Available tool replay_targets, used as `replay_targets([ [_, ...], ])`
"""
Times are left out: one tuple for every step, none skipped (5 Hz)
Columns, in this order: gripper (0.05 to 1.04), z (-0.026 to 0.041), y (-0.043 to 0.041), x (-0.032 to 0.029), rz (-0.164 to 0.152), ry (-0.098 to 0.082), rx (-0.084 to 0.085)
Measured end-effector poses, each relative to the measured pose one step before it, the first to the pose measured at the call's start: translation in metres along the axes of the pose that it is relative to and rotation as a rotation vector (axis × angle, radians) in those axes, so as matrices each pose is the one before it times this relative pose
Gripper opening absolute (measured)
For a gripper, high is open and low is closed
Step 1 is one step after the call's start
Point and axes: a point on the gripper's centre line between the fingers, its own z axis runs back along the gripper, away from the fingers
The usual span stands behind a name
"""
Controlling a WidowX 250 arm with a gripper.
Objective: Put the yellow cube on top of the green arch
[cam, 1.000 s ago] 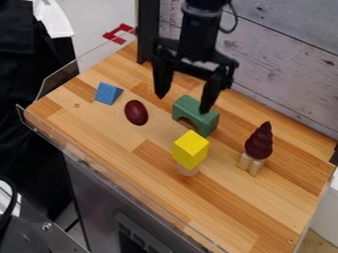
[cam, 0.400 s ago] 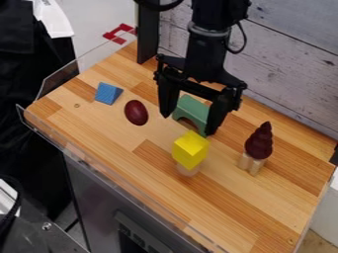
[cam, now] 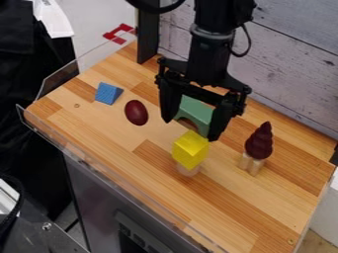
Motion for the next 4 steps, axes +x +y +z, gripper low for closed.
replay_targets([
  [1.0, -0.00456, 0.00016, 0.0014, 0.0017, 0.0106, 0.0009],
  [1.0, -0.00285, 0.00244, 0.00073, 0.013, 0.0125, -0.0037],
  [1.0, -0.00413, -0.00007, -0.00039, 0.013, 0.0125, 0.0001],
  [1.0, -0.00761, -0.00045, -0.00002, 0.0087, 0.0315, -0.0016],
])
